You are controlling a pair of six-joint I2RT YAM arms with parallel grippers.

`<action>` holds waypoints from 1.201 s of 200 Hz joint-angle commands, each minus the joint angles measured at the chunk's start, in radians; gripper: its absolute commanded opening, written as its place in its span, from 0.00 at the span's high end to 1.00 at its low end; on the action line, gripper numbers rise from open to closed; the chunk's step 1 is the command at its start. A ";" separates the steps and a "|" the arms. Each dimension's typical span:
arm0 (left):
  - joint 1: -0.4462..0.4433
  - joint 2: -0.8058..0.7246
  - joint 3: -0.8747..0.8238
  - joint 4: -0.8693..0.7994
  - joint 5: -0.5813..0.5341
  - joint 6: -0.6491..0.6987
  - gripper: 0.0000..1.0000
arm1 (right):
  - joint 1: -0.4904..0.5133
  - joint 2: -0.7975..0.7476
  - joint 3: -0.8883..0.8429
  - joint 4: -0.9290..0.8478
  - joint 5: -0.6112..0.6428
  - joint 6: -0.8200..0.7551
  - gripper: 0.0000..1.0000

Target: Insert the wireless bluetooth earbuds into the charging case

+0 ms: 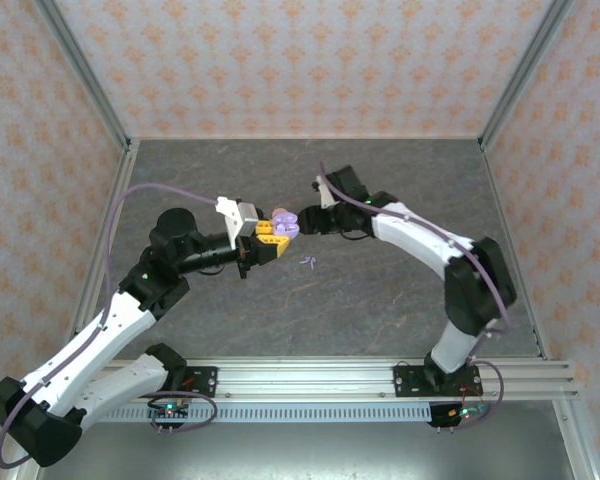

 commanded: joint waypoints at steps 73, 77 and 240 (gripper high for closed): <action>-0.011 -0.060 0.038 -0.021 -0.018 0.026 1.00 | 0.118 0.403 0.391 -0.150 0.121 -0.035 0.50; -0.011 -0.060 0.038 -0.022 -0.020 0.026 1.00 | 0.122 0.416 0.404 -0.161 0.124 -0.037 0.50; -0.011 -0.066 0.027 -0.030 -0.031 0.027 1.00 | 0.175 0.618 0.606 -0.267 0.194 -0.070 0.63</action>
